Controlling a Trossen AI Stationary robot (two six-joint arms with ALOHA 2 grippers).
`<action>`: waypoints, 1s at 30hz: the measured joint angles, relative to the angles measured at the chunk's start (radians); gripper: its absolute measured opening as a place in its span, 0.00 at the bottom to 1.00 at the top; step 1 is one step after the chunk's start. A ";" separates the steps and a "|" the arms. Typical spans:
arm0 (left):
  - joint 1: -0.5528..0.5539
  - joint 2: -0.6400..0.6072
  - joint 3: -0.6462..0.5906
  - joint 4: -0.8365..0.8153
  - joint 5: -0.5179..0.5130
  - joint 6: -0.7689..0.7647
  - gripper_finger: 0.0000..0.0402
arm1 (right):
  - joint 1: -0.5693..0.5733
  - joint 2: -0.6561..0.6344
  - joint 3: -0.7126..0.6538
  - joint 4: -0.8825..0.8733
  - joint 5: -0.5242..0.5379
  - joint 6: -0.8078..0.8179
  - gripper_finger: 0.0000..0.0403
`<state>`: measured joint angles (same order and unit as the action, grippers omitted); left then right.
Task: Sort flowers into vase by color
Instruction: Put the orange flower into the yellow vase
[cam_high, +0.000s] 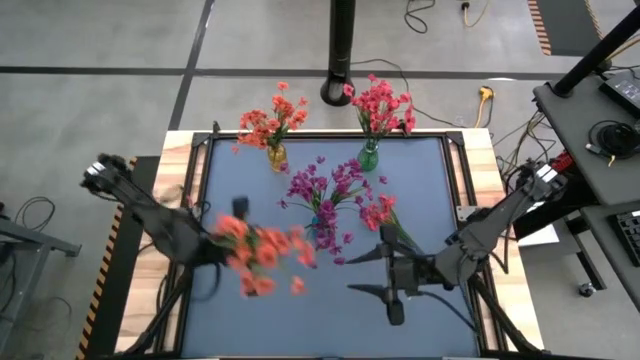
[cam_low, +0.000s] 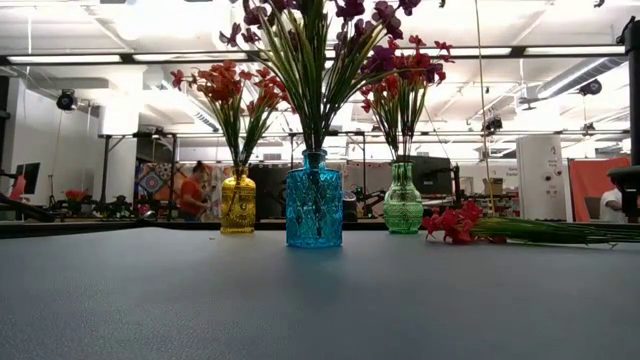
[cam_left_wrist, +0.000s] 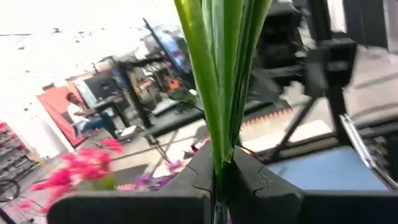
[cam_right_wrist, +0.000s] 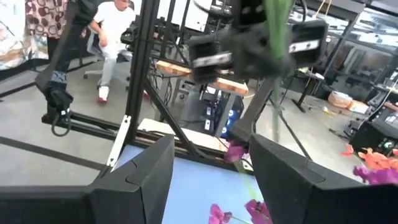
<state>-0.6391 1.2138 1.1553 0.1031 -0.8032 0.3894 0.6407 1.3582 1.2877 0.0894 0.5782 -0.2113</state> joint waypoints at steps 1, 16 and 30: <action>0.009 -0.040 -0.015 0.000 0.000 0.011 0.00 | 0.000 -0.011 0.000 -0.012 0.000 0.003 0.50; 0.498 -0.550 -0.395 -0.029 0.401 -0.022 0.00 | -0.161 -0.060 0.000 -0.207 0.001 0.137 0.50; 0.768 -0.447 -0.685 0.338 0.538 -0.088 0.00 | -0.286 -0.061 0.000 -0.328 -0.010 0.174 0.50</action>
<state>0.1289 0.7672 0.4703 0.4411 -0.2655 0.3018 0.3542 1.2976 1.2873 -0.2391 0.5682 -0.0378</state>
